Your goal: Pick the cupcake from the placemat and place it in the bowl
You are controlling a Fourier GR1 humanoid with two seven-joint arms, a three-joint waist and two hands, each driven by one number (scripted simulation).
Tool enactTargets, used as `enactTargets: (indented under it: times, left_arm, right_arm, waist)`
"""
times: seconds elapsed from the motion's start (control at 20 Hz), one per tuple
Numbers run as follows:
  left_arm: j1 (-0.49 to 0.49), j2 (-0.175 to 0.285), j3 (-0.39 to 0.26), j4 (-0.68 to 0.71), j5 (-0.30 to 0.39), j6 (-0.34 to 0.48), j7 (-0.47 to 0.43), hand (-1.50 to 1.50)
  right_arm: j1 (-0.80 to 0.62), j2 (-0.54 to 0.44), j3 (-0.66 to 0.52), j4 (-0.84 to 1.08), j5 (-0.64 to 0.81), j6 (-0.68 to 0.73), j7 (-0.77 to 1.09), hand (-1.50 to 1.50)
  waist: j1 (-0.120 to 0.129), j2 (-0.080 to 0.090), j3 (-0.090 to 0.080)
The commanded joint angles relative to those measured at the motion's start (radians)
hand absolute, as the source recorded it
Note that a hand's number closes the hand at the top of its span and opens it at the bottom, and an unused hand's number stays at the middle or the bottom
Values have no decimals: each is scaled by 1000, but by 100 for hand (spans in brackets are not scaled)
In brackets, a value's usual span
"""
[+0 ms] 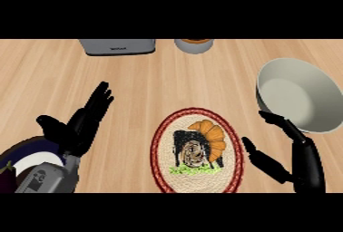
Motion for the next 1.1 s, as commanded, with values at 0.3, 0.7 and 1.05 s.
enactTargets:
  times: [0.3,0.7,1.05]
  left_arm:
    - [11,-42,-48,-69,17,-25,43,0]
    - [38,-49,-60,-66,19,-66,7,0]
    - [7,-66,-61,-51,-4,-57,18,0]
  right_arm:
    - [111,-43,265,-58,620,0,323,-150]
    - [66,59,338,-218,873,393,831,-150]
    - [-153,355,383,-170,873,781,1222,-150]
  waist:
    - [35,4,-6]
    - [54,7,-7]
    - [74,15,1]
